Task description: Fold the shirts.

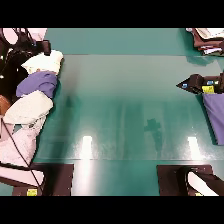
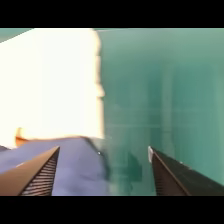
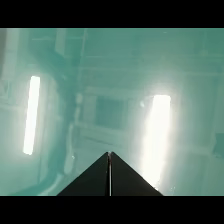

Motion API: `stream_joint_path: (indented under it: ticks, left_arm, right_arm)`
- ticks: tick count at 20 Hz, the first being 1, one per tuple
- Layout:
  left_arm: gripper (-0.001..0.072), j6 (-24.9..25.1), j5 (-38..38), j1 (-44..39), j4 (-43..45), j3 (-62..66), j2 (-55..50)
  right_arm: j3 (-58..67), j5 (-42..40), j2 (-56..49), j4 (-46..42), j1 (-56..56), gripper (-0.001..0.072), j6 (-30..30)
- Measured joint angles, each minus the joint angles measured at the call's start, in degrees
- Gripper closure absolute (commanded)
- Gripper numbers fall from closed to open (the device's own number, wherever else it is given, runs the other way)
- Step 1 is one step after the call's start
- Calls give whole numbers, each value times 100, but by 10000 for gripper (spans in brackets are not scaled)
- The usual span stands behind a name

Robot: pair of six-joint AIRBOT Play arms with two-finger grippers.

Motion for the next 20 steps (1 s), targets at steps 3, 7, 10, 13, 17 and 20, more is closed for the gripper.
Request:
stream_joint_path:
  ticks: [3, 7, 10, 13, 17, 20]
  left_arm:
    - [45, -11, 55, 354, -116, 369, -815]
    - [44, 31, 201, 564, -157, 595, -1626]
    - [45, 76, 348, 599, -186, 678, -2002]
    - [322, 94, 525, 623, -179, 710, -2194]
    - [682, 114, 695, 629, -162, 765, -2267]
    - [683, 90, 483, 629, -164, 1095, -2269]
  right_arm:
    - [0, 2, 0, 2, 2, 696, 0]
    - [0, 7, 0, 2, 13, 696, 0]
    - [0, 7, 0, 4, 31, 696, 0]
    - [0, 7, 0, 4, 37, 696, 0]
    - [0, -4, 0, 4, 37, 696, 0]
    - [2, -63, 2, 2, 37, 696, 0]
